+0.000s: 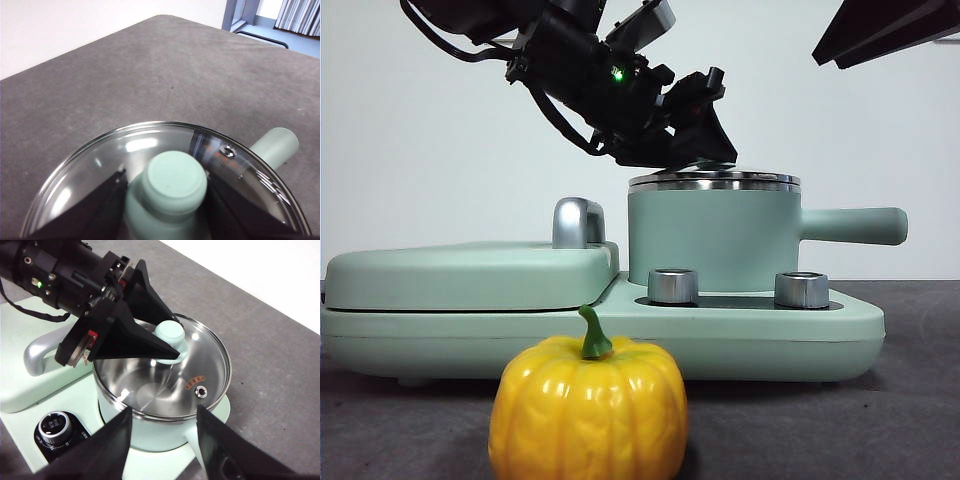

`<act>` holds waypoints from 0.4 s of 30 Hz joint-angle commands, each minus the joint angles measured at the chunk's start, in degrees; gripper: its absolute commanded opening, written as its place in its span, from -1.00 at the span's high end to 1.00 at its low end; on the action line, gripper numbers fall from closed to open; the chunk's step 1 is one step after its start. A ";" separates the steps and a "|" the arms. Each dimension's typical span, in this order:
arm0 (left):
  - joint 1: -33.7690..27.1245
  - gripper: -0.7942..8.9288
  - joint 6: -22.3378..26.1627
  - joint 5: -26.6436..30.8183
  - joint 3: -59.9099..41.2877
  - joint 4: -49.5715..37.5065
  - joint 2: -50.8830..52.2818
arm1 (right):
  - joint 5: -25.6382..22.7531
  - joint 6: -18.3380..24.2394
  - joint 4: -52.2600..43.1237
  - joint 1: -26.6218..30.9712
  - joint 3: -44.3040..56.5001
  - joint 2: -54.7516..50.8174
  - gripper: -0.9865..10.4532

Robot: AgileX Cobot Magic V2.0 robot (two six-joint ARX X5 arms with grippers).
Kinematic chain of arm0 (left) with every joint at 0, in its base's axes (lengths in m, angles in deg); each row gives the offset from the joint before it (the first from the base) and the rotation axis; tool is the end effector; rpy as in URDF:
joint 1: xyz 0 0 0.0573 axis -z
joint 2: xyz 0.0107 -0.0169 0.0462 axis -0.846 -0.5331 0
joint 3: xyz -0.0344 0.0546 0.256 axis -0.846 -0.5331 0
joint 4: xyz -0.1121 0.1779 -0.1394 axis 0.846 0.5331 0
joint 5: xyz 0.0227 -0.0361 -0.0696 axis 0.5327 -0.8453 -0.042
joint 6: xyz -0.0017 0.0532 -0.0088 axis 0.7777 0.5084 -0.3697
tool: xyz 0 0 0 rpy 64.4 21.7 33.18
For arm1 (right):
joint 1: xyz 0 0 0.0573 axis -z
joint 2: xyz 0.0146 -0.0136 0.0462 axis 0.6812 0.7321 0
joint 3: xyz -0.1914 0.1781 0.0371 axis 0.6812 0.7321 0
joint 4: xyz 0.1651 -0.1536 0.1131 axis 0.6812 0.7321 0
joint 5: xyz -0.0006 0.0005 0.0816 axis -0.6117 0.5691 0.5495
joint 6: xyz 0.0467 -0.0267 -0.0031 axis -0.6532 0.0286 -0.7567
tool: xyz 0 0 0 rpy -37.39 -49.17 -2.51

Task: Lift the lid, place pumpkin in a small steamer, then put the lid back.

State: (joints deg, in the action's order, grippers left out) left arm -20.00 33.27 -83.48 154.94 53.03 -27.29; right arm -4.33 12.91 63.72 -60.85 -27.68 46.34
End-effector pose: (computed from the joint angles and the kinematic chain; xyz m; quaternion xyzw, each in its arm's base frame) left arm 0.3194 -0.2572 0.2500 0.0694 0.1320 -0.4470 0.8820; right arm 0.1886 0.0717 0.3122 -0.1344 0.1708 0.3529 0.9101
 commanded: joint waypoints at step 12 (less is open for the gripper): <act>0.55 0.81 0.00 0.11 1.29 -1.70 -1.16 | -0.17 -0.98 -0.61 -0.24 -1.25 0.44 0.47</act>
State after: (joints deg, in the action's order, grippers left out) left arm -19.76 33.71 -83.66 155.25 52.46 -27.29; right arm -4.33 12.91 63.72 -60.85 -27.68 46.34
